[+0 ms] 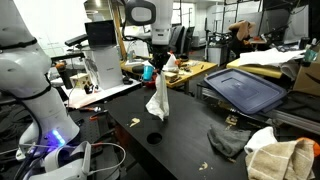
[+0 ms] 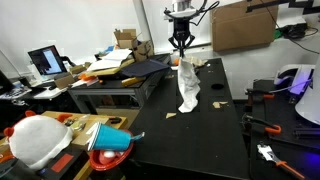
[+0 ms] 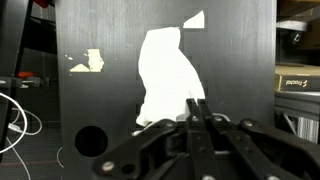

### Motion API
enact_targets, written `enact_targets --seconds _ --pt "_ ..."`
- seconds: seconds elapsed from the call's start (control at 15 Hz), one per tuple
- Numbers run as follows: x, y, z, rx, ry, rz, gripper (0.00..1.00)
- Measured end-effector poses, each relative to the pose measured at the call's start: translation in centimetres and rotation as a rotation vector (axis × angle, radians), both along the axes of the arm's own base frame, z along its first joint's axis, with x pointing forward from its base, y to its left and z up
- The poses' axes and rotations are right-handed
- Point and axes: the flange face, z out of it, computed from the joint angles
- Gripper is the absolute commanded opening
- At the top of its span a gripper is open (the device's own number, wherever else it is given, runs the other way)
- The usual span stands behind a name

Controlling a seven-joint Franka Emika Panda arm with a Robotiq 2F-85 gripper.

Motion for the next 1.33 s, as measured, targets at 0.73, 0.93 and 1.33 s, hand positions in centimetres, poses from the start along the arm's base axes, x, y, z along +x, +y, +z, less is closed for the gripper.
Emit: enact_targets --seconds 0.73,0.93,1.33 --pt "4.6 -1.5 -2.7 -0.304 -0.078 -0.110 0.29" --pt "5.5 -0.6 -3.4 -0.428 -0.100 -0.085 0.43" --pt "6.8 1.4 -2.1 -0.672 -0.204 -0.007 0.88"
